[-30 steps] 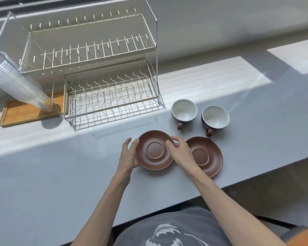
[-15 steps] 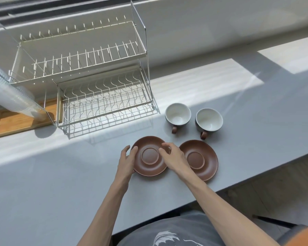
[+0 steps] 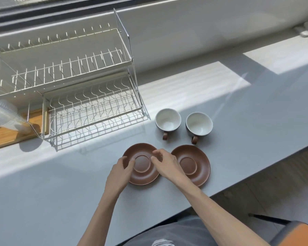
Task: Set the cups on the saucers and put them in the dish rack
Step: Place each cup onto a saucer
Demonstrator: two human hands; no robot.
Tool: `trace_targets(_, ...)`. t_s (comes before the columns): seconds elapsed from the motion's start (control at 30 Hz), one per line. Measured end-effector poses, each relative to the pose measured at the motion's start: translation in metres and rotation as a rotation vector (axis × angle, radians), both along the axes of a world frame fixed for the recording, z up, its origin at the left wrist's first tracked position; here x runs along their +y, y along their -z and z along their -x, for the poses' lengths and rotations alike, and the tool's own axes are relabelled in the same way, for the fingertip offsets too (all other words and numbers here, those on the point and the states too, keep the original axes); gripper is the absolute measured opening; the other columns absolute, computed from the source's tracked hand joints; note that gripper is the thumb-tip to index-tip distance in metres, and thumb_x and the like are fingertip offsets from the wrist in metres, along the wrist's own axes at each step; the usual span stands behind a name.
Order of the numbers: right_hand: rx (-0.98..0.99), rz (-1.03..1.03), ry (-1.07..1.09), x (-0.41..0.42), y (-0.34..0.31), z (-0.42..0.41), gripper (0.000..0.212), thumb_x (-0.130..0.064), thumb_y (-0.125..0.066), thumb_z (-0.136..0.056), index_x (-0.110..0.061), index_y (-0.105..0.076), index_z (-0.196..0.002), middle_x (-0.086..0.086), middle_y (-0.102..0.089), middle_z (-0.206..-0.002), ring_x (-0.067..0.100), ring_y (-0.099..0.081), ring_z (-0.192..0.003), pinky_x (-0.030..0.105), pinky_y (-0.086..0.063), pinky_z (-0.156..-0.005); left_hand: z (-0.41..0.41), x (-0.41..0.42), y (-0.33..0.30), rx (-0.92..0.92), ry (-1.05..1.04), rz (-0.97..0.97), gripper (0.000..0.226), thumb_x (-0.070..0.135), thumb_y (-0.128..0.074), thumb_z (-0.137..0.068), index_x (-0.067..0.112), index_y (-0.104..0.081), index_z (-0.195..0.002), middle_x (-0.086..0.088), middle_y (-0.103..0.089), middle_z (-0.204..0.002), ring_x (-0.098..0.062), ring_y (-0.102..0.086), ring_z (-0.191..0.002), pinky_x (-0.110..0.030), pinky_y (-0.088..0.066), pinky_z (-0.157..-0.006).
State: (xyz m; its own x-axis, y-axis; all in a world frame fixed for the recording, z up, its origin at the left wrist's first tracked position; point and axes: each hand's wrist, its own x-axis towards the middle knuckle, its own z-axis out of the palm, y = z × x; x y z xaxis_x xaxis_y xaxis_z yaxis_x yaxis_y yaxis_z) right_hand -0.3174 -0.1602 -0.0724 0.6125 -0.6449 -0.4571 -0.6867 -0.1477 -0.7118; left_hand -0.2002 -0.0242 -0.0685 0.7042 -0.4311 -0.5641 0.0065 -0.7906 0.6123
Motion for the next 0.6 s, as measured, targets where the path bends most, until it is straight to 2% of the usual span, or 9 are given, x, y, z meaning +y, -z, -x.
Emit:
trace_targets(0.1,-0.01,0.038,0.011,-0.014,-0.008,0.001,0.037,-0.038,-0.053,-0.093,-0.025,-0.059,-0.127,0.001,-0.062,-0.132,0.021,-0.055,-0.123,0.036,-0.043,-0.104,-0.001,-0.008,-0.011,-0.349,0.308,-0.282,0.059,0.063,-0.035,-0.092,0.031,-0.043,-0.142,0.0,-0.055,-0.138,-0.026,-0.056,-0.119,-0.037,-0.043,-0.088)
trace_targets(0.2,0.024,0.138,-0.039,-0.034,-0.02,0.005,0.039,-0.042,-0.049,-0.093,-0.028,-0.057,-0.129,-0.001,-0.063,-0.131,0.022,-0.059,-0.117,0.038,-0.045,-0.1,0.001,-0.027,-0.022,-0.552,0.494,-0.345,0.055,0.057,-0.033,-0.095,0.03,-0.043,-0.142,-0.001,-0.057,-0.131,-0.027,-0.057,-0.113,-0.036,-0.044,-0.082)
trace_targets(0.27,0.06,0.317,-0.067,-0.047,-0.028,0.011,0.037,-0.041,-0.048,-0.094,-0.029,-0.057,-0.127,-0.002,-0.065,-0.127,0.024,-0.061,-0.115,0.038,-0.047,-0.093,0.001,-0.045,-0.029,-0.618,0.581,-0.35,0.056,0.056,-0.033,-0.095,0.03,-0.041,-0.144,-0.001,-0.057,-0.132,-0.026,-0.057,-0.113,-0.037,-0.044,-0.081)
trace_targets(0.33,0.037,0.533,-0.031,-0.059,-0.035,0.018,0.034,-0.041,-0.05,-0.094,-0.028,-0.059,-0.124,-0.002,-0.067,-0.123,0.024,-0.061,-0.114,0.039,-0.05,-0.087,0.004,-0.066,-0.035,-0.694,0.655,-0.327,0.056,0.058,-0.033,-0.096,0.029,-0.042,-0.142,-0.001,-0.059,-0.13,-0.027,-0.058,-0.113,-0.037,-0.045,-0.08)
trace_targets(0.43,-0.075,0.749,0.107,-0.079,-0.04,0.031,0.042,-0.044,-0.058,-0.09,-0.023,-0.06,-0.127,-0.001,-0.062,-0.13,0.02,-0.056,-0.12,0.038,-0.052,-0.089,0.013,-0.097,-0.042,-0.806,0.712,-0.186,0.052,0.055,-0.037,-0.096,0.027,-0.047,-0.138,-0.002,-0.06,-0.128,-0.027,-0.059,-0.11,-0.037,-0.047,-0.074)
trace_targets(0.53,-0.091,0.829,0.204,-0.099,-0.037,0.046,0.05,-0.046,-0.063,-0.085,-0.021,-0.057,-0.128,0.003,-0.054,-0.139,0.022,-0.051,-0.127,0.039,-0.05,-0.094,0.024,-0.129,-0.044,-0.822,0.701,0.008,0.049,0.051,-0.042,-0.097,0.025,-0.048,-0.138,-0.004,-0.053,-0.138,-0.028,-0.055,-0.117,-0.039,-0.051,-0.076)
trace_targets(0.6,-0.043,0.799,0.246,-0.11,-0.032,0.055,0.055,-0.05,-0.062,-0.085,-0.025,-0.05,-0.133,0.005,-0.045,-0.147,0.024,-0.045,-0.133,0.041,-0.047,-0.099,0.034,-0.148,-0.043,-0.798,0.692,0.108,0.05,0.049,-0.042,-0.097,0.025,-0.045,-0.14,-0.005,-0.047,-0.145,-0.028,-0.05,-0.125,-0.04,-0.052,-0.079)
